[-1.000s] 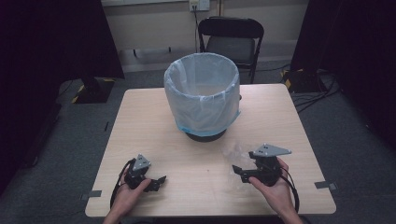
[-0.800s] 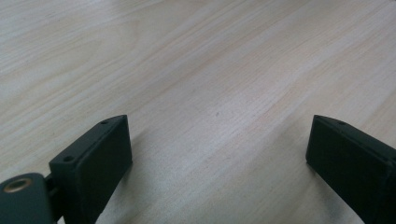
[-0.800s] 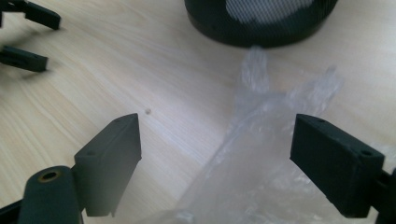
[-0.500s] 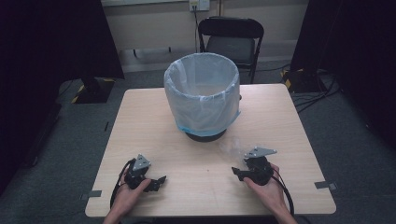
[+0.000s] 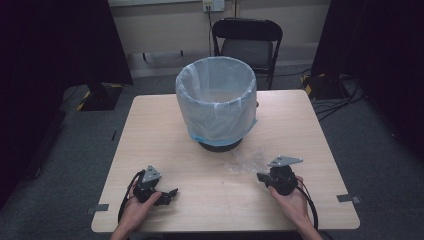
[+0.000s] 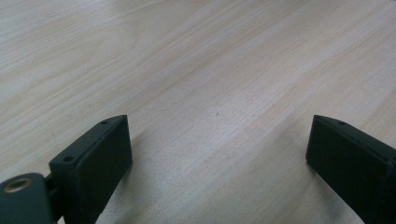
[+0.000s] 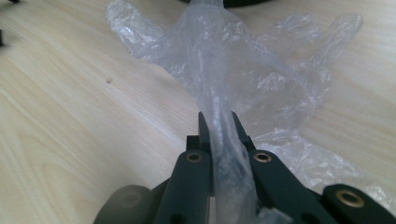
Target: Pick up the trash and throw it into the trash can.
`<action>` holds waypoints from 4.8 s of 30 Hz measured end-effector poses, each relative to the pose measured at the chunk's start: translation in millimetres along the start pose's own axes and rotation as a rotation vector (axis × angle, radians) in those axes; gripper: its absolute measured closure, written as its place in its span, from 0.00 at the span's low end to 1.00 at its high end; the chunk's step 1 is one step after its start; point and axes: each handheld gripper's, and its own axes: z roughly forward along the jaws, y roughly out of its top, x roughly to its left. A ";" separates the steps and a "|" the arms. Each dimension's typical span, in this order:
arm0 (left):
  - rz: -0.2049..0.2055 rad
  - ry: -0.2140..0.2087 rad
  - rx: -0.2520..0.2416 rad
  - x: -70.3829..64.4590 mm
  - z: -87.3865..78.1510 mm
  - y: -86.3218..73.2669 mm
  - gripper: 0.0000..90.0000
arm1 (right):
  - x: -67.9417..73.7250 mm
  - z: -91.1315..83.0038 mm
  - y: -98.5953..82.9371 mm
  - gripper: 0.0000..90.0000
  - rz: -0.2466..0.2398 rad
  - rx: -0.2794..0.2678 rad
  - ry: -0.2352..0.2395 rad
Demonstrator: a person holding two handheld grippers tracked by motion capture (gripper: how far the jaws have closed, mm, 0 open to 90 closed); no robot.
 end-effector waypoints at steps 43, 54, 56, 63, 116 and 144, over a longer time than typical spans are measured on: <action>0.000 0.000 0.000 0.0 0.0 0.0 0.07 | 15.1 -114.5 81.8 1.00 -0.093 -0.438 0.077; 0.000 0.001 0.000 0.0 0.0 0.0 0.07 | 28.4 -122.8 135.4 1.00 -0.158 -0.508 0.133; 0.000 0.001 0.000 0.0 0.0 0.0 0.07 | 29.4 -122.9 141.8 1.00 -0.162 -0.514 0.142; 0.000 0.000 0.000 0.0 0.0 0.0 0.07 | 29.2 -108.9 192.3 1.00 -0.180 -0.531 0.191; 0.000 -0.001 0.000 0.0 0.0 0.0 0.07 | -8.1 -32.5 269.0 0.21 -0.062 -0.358 0.055; -0.001 -0.001 0.000 0.0 0.1 0.0 0.07 | -14.9 -79.3 144.1 0.16 -0.023 -0.345 -0.068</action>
